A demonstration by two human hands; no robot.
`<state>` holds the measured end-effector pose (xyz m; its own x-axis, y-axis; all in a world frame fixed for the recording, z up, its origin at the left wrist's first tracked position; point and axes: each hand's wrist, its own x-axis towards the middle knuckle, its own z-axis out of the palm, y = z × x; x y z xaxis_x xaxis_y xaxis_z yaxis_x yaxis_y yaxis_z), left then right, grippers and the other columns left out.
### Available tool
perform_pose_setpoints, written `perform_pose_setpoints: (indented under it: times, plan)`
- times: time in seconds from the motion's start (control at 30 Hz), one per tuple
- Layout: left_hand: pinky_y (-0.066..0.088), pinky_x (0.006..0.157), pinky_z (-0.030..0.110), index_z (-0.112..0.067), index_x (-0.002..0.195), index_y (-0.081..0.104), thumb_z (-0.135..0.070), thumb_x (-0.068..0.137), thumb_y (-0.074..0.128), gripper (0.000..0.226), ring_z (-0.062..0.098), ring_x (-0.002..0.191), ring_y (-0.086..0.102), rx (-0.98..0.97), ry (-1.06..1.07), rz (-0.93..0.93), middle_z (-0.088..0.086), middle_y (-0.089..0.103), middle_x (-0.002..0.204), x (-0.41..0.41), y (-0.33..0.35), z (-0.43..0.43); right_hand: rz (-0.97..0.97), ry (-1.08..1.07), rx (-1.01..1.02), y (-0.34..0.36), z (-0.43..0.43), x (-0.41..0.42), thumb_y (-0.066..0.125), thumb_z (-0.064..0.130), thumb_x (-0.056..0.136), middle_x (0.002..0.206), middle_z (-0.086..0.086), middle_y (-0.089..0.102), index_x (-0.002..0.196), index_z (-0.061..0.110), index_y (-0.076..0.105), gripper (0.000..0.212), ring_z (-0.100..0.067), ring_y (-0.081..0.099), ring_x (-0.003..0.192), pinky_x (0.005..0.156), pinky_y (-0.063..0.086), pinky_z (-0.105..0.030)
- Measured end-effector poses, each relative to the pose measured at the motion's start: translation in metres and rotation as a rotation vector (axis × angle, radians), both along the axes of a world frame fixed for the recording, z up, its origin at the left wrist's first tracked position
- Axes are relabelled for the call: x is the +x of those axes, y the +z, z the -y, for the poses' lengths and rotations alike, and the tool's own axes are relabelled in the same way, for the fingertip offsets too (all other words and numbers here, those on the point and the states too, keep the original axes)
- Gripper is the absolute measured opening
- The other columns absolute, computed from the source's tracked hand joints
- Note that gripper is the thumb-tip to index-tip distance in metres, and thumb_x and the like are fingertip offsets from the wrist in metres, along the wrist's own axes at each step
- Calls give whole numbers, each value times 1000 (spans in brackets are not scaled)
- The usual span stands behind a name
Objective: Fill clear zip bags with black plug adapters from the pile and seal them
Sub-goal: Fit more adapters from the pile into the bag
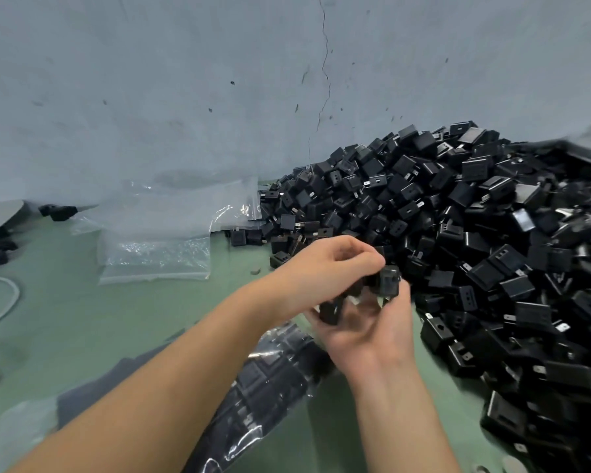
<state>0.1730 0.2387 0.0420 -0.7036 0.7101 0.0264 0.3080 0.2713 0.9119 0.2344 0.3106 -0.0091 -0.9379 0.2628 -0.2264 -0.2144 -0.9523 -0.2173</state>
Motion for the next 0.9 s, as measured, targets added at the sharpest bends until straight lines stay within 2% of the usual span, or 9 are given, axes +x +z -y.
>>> perform_pose_setpoints:
  times: [0.07,0.2,0.27,0.37,0.5,0.63,0.7,0.83,0.9]
  plan:
    - [53,92,31,-40,94,70,-58,82,59,24,0,90,69,-29,-27,-152,-20,73,94,4,-1,-5,9,-53,9,-1,-10,2,57,39,81,103,-6,73,91,24,69,22,-25,72,86,80,56,-43]
    - [47,63,13,-34,98,67,-47,93,52,21,-5,73,66,118,175,-163,-18,70,88,-10,0,-9,-40,-74,-109,-4,-21,11,58,34,84,104,-11,67,102,21,61,22,-33,68,80,84,53,-54]
    - [48,67,24,-31,105,63,-39,98,47,19,4,79,63,-135,283,-292,-11,68,97,-28,-4,-9,-26,-86,-133,-6,-23,16,55,32,84,105,-12,64,104,19,58,23,-31,66,79,86,52,-51]
    - [51,88,35,-20,134,50,-42,100,45,41,20,100,63,-598,127,-329,1,59,130,-41,-17,-14,-28,-96,-148,-2,-27,20,55,24,83,103,-13,59,101,10,56,24,-26,61,84,86,52,-45]
    - [45,101,44,-11,140,39,-25,99,51,44,35,118,54,-765,51,-395,17,49,138,-36,-35,-36,-52,-144,-195,1,-26,24,56,18,82,104,-16,60,92,9,57,13,-28,59,88,84,52,-44]
    - [46,96,42,-9,126,42,-19,99,53,32,31,112,56,-567,213,-332,15,54,128,-27,-38,-37,-127,-146,-280,-5,-31,26,46,19,86,100,-19,64,107,14,56,24,-31,64,77,87,52,-49]
    - [49,81,34,-17,115,46,-27,96,57,25,20,96,60,-353,338,-240,4,58,114,-20,-26,-19,-135,-126,-227,-2,-28,26,49,18,80,95,-18,67,96,16,59,19,-33,67,76,88,51,-53]
    - [53,73,38,-29,98,50,-41,84,69,26,18,90,69,55,602,-126,-3,64,99,11,8,67,-129,-33,-109,4,-9,28,53,29,88,111,-15,70,103,21,66,21,-35,70,92,84,52,-59]
    - [45,66,28,-39,103,52,-54,78,70,35,1,80,66,132,733,-167,-10,63,94,40,16,126,-133,59,-86,6,7,33,57,31,89,119,-16,68,111,20,67,27,-34,69,98,85,52,-60]
